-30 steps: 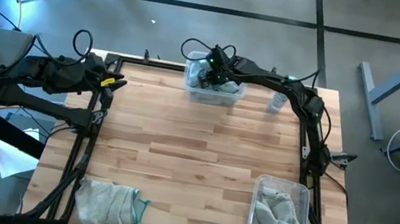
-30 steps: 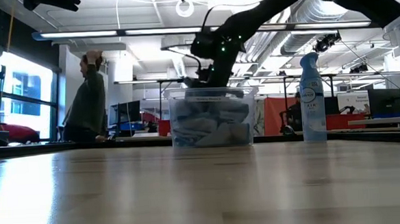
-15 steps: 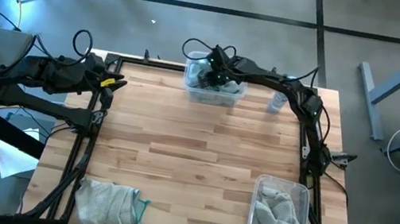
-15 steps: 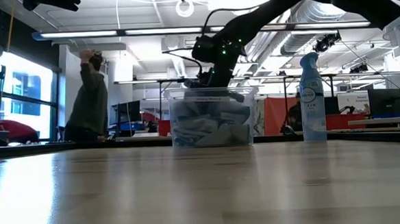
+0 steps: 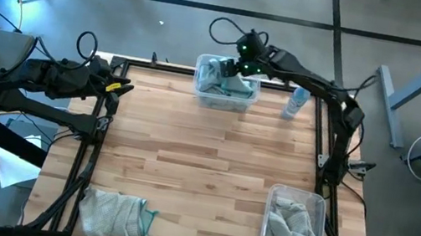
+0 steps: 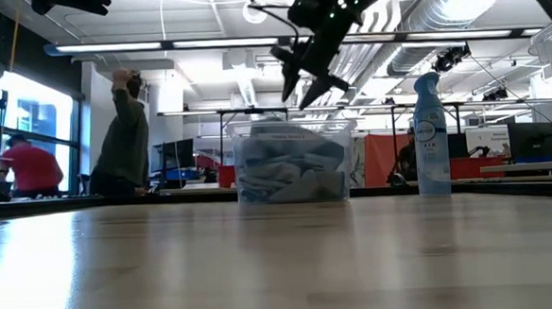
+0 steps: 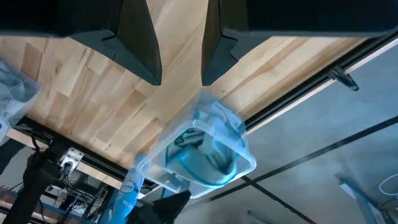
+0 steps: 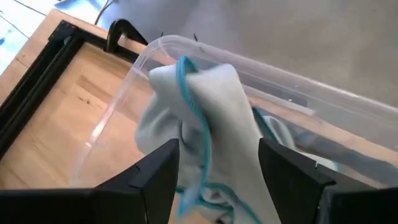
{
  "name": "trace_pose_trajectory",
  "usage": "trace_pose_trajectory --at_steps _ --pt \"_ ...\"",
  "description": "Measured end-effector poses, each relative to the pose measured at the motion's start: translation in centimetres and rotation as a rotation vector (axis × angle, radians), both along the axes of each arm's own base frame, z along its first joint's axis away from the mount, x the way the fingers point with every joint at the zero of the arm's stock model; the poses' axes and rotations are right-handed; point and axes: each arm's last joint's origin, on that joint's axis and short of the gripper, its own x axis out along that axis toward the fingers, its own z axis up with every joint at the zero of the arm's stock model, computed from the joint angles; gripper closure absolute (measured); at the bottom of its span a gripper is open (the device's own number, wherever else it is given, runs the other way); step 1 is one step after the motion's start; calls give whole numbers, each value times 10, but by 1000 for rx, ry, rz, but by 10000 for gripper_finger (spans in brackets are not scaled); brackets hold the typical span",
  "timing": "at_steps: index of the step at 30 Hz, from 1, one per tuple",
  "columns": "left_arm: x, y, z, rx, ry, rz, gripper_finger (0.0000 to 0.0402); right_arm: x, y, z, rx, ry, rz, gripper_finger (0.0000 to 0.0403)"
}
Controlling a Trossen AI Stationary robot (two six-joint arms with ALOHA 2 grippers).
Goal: Sort microfiber towel by color & place in baskets
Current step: Put the gray microfiber towel into the bottom transparent bin
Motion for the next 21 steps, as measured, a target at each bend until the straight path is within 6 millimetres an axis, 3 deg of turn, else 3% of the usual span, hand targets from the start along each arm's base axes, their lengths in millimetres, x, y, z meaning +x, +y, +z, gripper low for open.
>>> trace_pose_trajectory --at_steps 4,7,14,18,21 --pt "0 0 0 -4 0 -7 300 -10 11 16 -1 1 9 197" --pt "0 -1 0 -15 0 -23 300 -19 27 30 -36 54 35 225" --pt "1 -1 0 -21 -3 -22 303 -37 73 46 -146 296 150 387" --pt "5 -2 -1 -34 13 -54 331 -39 97 49 -160 365 238 380" --pt "12 -3 -3 -70 33 -88 376 -36 116 47 -172 414 302 395"
